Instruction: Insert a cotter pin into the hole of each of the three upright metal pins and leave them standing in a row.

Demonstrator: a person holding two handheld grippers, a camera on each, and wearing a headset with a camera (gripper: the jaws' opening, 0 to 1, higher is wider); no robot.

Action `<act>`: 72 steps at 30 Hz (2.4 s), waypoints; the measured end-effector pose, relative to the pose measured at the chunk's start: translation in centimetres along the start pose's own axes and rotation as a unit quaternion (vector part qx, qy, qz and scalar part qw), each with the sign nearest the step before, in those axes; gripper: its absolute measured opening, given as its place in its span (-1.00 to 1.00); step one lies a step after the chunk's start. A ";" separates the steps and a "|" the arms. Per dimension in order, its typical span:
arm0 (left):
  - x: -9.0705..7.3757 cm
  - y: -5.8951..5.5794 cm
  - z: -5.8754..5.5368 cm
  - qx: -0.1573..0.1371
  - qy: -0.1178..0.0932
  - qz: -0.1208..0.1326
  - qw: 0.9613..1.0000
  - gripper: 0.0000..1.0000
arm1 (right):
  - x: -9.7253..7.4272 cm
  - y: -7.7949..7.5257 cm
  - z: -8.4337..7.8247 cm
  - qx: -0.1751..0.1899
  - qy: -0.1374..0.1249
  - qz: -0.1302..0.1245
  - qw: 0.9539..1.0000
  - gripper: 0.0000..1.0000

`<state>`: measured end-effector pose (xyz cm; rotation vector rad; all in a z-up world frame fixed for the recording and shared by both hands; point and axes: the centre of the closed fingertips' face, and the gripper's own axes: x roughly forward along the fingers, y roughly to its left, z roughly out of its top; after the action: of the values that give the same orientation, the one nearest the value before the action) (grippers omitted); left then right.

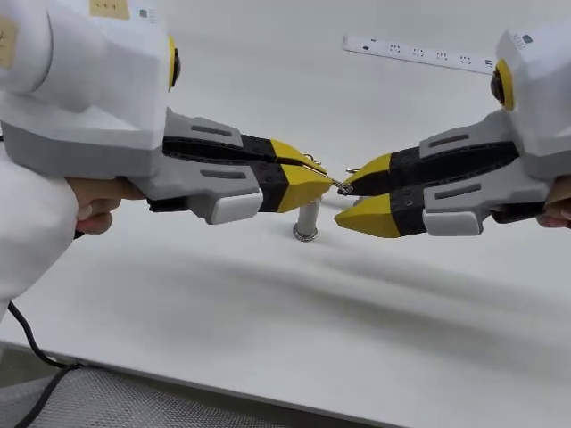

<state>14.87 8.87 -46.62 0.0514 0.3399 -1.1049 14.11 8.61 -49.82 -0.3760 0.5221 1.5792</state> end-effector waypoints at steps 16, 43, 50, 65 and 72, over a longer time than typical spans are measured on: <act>0.2 -1.7 -0.5 0.020 0.011 -0.046 0.999 -1.00 | 0.1 1.7 -0.2 -0.005 0.005 0.046 0.999 -1.00; 0.5 -1.6 -2.6 0.013 0.036 -0.043 0.998 -0.83 | -0.2 1.9 -1.3 -0.023 0.051 0.054 0.997 -1.00; 0.3 0.7 -3.5 0.000 0.043 -0.006 0.999 -0.33 | -0.5 -0.2 -3.4 -0.031 0.092 0.019 0.995 -1.00; 2.3 3.6 -5.3 -0.025 0.070 0.029 0.997 -0.39 | -0.1 -3.7 -6.7 -0.008 0.140 -0.034 0.990 -1.00; 3.1 4.2 -5.8 -0.022 0.084 0.023 0.996 -0.47 | 0.6 -4.4 -6.8 -0.004 0.142 -0.040 0.989 -1.00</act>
<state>18.42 9.33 -53.52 0.1131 0.5117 -1.0489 17.90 5.56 -56.30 -0.6267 0.7106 1.4589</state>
